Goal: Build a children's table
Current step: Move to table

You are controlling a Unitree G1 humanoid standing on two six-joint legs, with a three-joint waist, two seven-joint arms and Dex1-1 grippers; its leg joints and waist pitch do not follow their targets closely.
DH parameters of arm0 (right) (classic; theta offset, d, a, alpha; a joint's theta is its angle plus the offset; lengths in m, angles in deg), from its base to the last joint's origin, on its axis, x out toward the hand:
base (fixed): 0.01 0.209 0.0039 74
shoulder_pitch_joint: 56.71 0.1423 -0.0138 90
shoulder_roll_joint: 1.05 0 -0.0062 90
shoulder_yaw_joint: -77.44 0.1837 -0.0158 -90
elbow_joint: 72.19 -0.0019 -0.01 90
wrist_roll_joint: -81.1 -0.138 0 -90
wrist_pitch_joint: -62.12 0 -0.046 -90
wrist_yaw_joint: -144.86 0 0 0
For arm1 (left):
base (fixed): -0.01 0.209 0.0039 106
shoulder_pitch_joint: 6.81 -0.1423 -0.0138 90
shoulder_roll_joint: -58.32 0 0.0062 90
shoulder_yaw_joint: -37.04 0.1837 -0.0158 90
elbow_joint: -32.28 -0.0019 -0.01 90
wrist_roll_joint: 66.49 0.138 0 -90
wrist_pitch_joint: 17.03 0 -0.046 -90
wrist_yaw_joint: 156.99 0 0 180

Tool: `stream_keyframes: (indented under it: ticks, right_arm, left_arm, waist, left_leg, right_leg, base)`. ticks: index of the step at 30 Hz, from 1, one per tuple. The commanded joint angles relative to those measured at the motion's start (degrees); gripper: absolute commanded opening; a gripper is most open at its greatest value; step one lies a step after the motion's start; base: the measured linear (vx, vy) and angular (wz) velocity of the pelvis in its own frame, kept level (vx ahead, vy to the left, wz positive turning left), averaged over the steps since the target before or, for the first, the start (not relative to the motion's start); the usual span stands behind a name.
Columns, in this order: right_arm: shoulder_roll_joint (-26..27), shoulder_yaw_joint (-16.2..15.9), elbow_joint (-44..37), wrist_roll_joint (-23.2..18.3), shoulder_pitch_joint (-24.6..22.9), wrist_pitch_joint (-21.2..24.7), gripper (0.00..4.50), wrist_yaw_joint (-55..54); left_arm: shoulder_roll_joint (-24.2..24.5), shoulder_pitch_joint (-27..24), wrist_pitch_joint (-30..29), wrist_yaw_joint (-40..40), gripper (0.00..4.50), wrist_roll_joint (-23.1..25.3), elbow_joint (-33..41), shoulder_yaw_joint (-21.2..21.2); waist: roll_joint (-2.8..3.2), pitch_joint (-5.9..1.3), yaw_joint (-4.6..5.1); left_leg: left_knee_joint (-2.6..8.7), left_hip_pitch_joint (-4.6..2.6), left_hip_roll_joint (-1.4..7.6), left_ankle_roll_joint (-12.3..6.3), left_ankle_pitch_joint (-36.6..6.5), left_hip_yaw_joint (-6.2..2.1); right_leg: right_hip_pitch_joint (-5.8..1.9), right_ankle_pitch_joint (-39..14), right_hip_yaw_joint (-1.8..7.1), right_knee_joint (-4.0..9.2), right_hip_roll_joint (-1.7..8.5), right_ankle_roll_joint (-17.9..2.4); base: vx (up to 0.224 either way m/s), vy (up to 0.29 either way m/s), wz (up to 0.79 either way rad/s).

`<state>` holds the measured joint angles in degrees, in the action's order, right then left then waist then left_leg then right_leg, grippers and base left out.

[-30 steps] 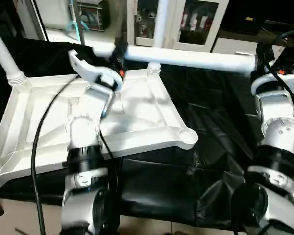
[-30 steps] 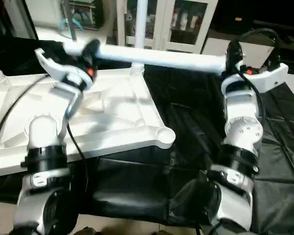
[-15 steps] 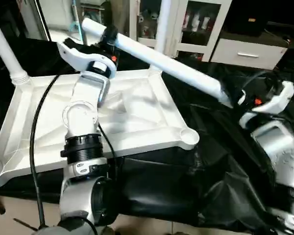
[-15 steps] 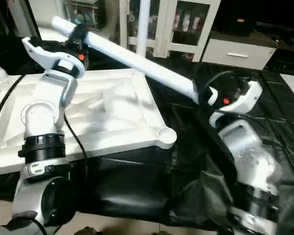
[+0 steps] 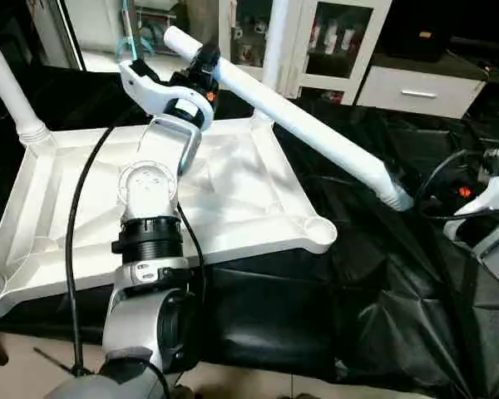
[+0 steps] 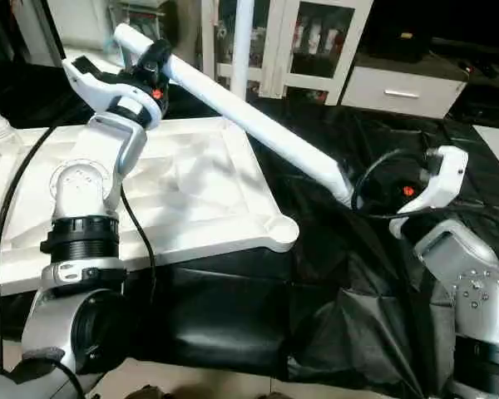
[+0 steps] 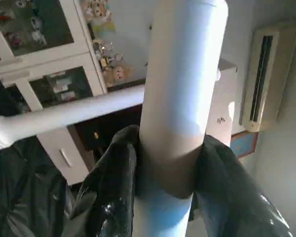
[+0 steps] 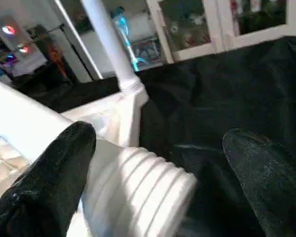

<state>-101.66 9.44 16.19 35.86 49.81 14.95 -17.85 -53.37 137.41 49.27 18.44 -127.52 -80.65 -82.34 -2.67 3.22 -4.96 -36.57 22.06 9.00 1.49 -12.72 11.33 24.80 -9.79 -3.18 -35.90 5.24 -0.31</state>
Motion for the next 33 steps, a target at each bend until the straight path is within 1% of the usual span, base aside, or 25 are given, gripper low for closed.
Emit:
stream_keyframes:
  ticks: [1,2,3,4,5,6,8,9,11,12,13,14,15,16,17,18,19,21,22,25,27,29,31,32,33]
  right_arm:
    - [0.0,-0.7,4.0,2.7,-1.8,1.5,4.50,-1.9]
    - [0.7,-0.2,4.0,2.0,-1.6,1.2,4.50,-2.1]
    - [1.5,0.6,4.2,1.2,-1.1,1.2,4.50,-2.3]
    - [1.9,0.9,4.3,1.0,-0.8,0.9,4.50,-2.6]
    - [3.6,2.6,5.3,0.0,0.7,-0.7,4.50,-3.9]
    - [4.5,3.7,5.9,-1.1,1.5,-0.9,4.50,-4.7]
    - [6.3,6.2,6.7,-4.3,2.9,-1.1,4.50,-5.9]
    - [8.1,8.6,7.2,-8.2,4.2,-0.3,4.50,-7.4]
    - [9.4,9.9,7.3,-11.5,5.1,0.6,4.50,-7.7]
    - [10.1,10.1,7.2,-12.9,5.4,1.0,4.50,-7.4]
    - [10.7,10.2,7.1,-14.3,5.6,1.2,4.50,-7.1]
    - [11.4,10.4,6.9,-15.6,5.9,1.4,4.50,-7.0]
    - [12.0,10.7,6.8,-16.9,6.1,1.7,4.50,-7.0]
    - [12.0,10.8,6.8,-17.1,6.2,1.7,4.50,-7.0]
    - [13.2,11.8,6.3,-20.0,6.8,2.3,4.50,-7.0]
    - [13.6,12.2,6.0,-21.3,7.1,2.6,4.50,-7.0]
    - [14.1,13.2,5.8,-23.9,7.4,3.0,4.50,-7.4]
    - [14.6,14.9,5.8,-28.1,7.9,3.3,4.50,-8.2]
    - [14.7,15.3,5.8,-29.2,7.9,3.4,4.50,-8.4]
    - [14.6,17.2,4.8,-36.8,7.9,4.3,4.50,-8.3]
    - [14.0,17.8,3.7,-40.7,7.5,5.3,4.50,-7.4]
    - [13.7,17.8,3.1,-41.9,7.2,5.9,4.50,-6.7]
    - [13.2,17.7,2.5,-41.8,6.8,6.3,4.50,-6.0]
    - [12.5,17.6,1.9,-41.3,6.3,6.4,4.50,-5.5]
    - [10.3,17.2,1.0,-38.9,5.2,6.2,4.50,-3.7]
  left_arm:
    - [-0.1,3.4,1.8,0.4,1.45,-3.6,2.1,-2.5]
    - [-0.1,3.5,1.8,0.4,1.45,-4.0,2.0,-2.8]
    - [-0.2,3.7,2.0,0.3,1.45,-4.4,2.0,-3.1]
    - [-0.3,3.7,2.0,0.3,1.45,-4.7,2.0,-3.3]
    - [-0.4,4.1,2.4,-0.1,1.45,-6.2,1.7,-4.4]
    - [-0.5,4.3,2.5,-0.5,1.45,-7.0,1.6,-5.0]
    - [-0.9,4.8,2.9,-1.2,1.45,-9.6,1.5,-6.7]
    - [-1.2,5.1,3.1,-2.1,1.45,-11.8,1.4,-8.2]
    - [-1.3,5.1,3.1,-2.2,1.45,-13.3,1.3,-9.1]
    - [-1.5,5.0,3.4,-2.6,1.45,-14.0,1.3,-9.7]
    - [-1.7,4.9,3.6,-2.9,1.45,-14.5,1.3,-10.1]
    - [-1.9,4.8,3.9,-3.1,1.45,-14.9,1.3,-10.5]
    - [-2.1,4.7,4.1,-3.5,1.45,-15.4,1.3,-11.0]
    - [-2.1,4.7,4.1,-3.6,1.45,-15.4,1.3,-11.0]
    - [-2.4,4.7,4.3,-4.2,1.45,-16.1,0.9,-12.2]
    - [-2.4,4.7,4.5,-4.5,1.45,-16.3,0.7,-12.5]
    - [-2.3,4.6,4.6,-4.8,1.45,-16.5,0.4,-12.8]
    - [-2.0,4.6,4.9,-5.2,1.45,-16.6,-0.2,-13.1]
    - [-2.0,4.5,5.0,-5.4,1.45,-16.6,-0.3,-13.2]
    - [-1.8,4.4,5.4,-5.8,1.45,-17.1,-0.8,-13.7]
    - [-1.9,4.3,5.6,-6.0,1.45,-17.4,-0.8,-13.9]
    - [-2.0,4.2,5.7,-6.1,1.45,-17.6,-0.9,-14.1]
    - [-2.1,4.2,5.6,-6.1,1.44,-17.7,-1.0,-14.3]
    - [-1.9,4.0,5.4,-6.1,1.43,-17.7,-1.1,-14.1]
    - [-1.4,3.5,4.7,-5.7,1.43,-17.0,-1.2,-13.2]
  waist:
    - [-1.00,-4.29,-0.16]
    - [-0.95,-4.31,-0.17]
    - [-1.15,-4.32,-0.12]
    - [-1.03,-4.38,-0.16]
    - [-1.01,-4.38,-0.18]
    - [-1.08,-4.41,0.00]
    - [-1.01,-4.38,-0.11]
    - [-1.12,-4.38,-0.21]
    - [-1.03,-4.42,-0.23]
    - [-0.92,-4.49,-0.30]
    - [-0.97,-4.46,-0.26]
    - [-0.94,-4.43,-0.27]
    - [-1.10,-4.45,-0.32]
    - [-1.03,-4.41,-0.33]
    - [-1.03,-4.40,-0.32]
    - [-1.02,-4.43,-0.36]
    - [-1.34,-4.39,-0.33]
    - [-1.10,-4.35,-0.50]
    - [-1.08,-4.37,-0.49]
    - [-1.16,-4.36,-0.50]
    - [-1.09,-4.34,-0.53]
    - [-1.21,-4.35,-0.61]
    - [-1.22,-4.27,-0.55]
    - [-1.13,-4.23,-0.56]
    - [-1.30,-4.18,-0.57]
  left_leg:
    - [3.91,-0.76,2.87,-2.74,-1.2,-1.49]
    - [3.86,-0.77,2.92,-3.03,-1.0,-1.49]
    - [3.86,-0.71,2.94,-3.44,-0.7,-1.49]
    - [3.83,-0.75,2.94,-3.76,-0.4,-1.51]
    - [3.78,-0.81,2.95,-3.87,-0.2,-1.48]
    - [3.80,-0.77,2.94,-4.10,-0.2,-1.46]
    - [3.77,-0.90,2.91,-4.21,-0.4,-1.36]
    - [3.75,-0.96,2.88,-4.47,-0.7,-1.32]
    - [3.77,-1.04,2.94,-4.71,-0.6,-1.36]
    - [3.77,-1.03,3.02,-4.94,0.3,-1.39]
    - [3.75,-1.02,3.02,-5.30,0.5,-1.36]
    - [3.78,-1.00,3.06,-5.31,0.5,-1.38]
    - [3.77,-0.98,3.05,-5.30,0.4,-1.34]
    - [3.85,-0.94,3.08,-5.27,0.4,-1.37]
    - [3.87,-1.01,3.14,-4.96,0.4,-1.36]
    - [3.88,-1.01,3.12,-4.70,0.2,-1.38]
    - [3.92,-0.99,3.11,-4.36,0.1,-1.37]
    - [4.00,-1.11,3.07,-4.06,-0.1,-1.37]
    - [4.05,-1.11,3.15,-3.70,0.1,-1.46]
    - [4.12,-0.98,3.11,-3.05,-0.1,-1.45]
    - [4.10,-1.04,3.05,-2.80,-0.8,-1.42]
    - [4.14,-0.86,2.99,-2.25,-0.8,-1.42]
    - [4.18,-0.77,3.02,-1.68,-0.5,-1.48]
    - [4.23,-0.78,3.05,-1.49,-0.6,-1.49]
    - [4.25,-0.78,3.03,-1.05,-1.2,-1.47]
  right_leg:
    - [-4.19,-8.1,2.12,4.21,2.97,-9.9]
    - [-4.14,-7.8,2.15,4.17,2.98,-10.1]
    - [-4.16,-7.3,2.12,4.08,2.94,-10.3]
    - [-4.13,-6.9,2.10,4.00,2.97,-10.7]
    - [-4.07,-6.7,2.10,3.98,2.96,-10.9]
    - [-4.00,-6.6,2.06,3.89,3.05,-11.6]
    - [-3.97,-6.4,2.05,3.80,2.95,-12.1]
    - [-3.96,-6.3,2.06,3.66,3.03,-12.6]
    - [-3.89,-6.1,1.93,3.70,2.85,-12.7]
    - [-3.92,-4.9,1.92,3.54,2.85,-12.7]
    - [-3.88,-4.2,1.94,3.50,2.84,-12.9]
    - [-3.86,-4.3,1.94,3.60,2.91,-12.9]
    - [-3.96,-4.4,1.97,3.53,2.98,-13.0]
    - [-3.96,-4.7,1.97,3.61,3.01,-12.8]
    - [-3.92,-5.0,1.96,3.61,3.01,-12.6]
    - [-3.97,-5.3,1.97,3.60,3.07,-12.4]
    - [-3.98,-5.6,1.97,3.70,3.01,-12.0]
    - [-3.85,-5.9,2.01,3.69,3.07,-11.6]
    - [-3.86,-5.6,1.95,3.66,3.03,-11.3]
    - [-4.00,-5.1,1.95,3.63,3.13,-10.8]
    - [-3.99,-5.3,1.97,3.70,3.13,-10.5]
    - [-4.10,-5.3,1.93,3.74,3.14,-10.4]
    - [-4.08,-5.7,1.91,3.78,3.12,-9.6]
    - [-4.05,-6.0,1.92,3.88,3.13,-9.4]
    - [-4.10,-7.1,1.90,4.07,3.10,-8.6]
  base:
    - [0.000,0.000,0.00]
    - [0.000,0.000,0.00]
    - [0.000,0.000,0.00]
    - [0.000,0.000,0.00]
    - [0.000,0.000,0.00]
    - [0.000,0.000,0.00]
    - [0.000,0.000,0.00]
    - [0.000,0.000,0.00]
    - [0.000,0.000,0.00]
    - [0.000,0.000,0.00]
    - [0.000,0.000,0.00]
    - [0.000,0.000,0.00]
    - [0.000,0.000,0.00]
    - [0.000,0.000,0.00]
    - [0.000,0.000,0.00]
    - [0.000,0.000,0.00]
    - [0.000,0.000,0.00]
    - [0.000,0.000,0.00]
    - [0.000,0.000,0.00]
    - [0.000,0.000,0.00]
    - [0.000,0.000,0.00]
    - [0.000,0.000,0.00]
    - [0.000,0.000,0.00]
    - [0.000,0.000,0.00]
    - [0.000,0.000,0.00]
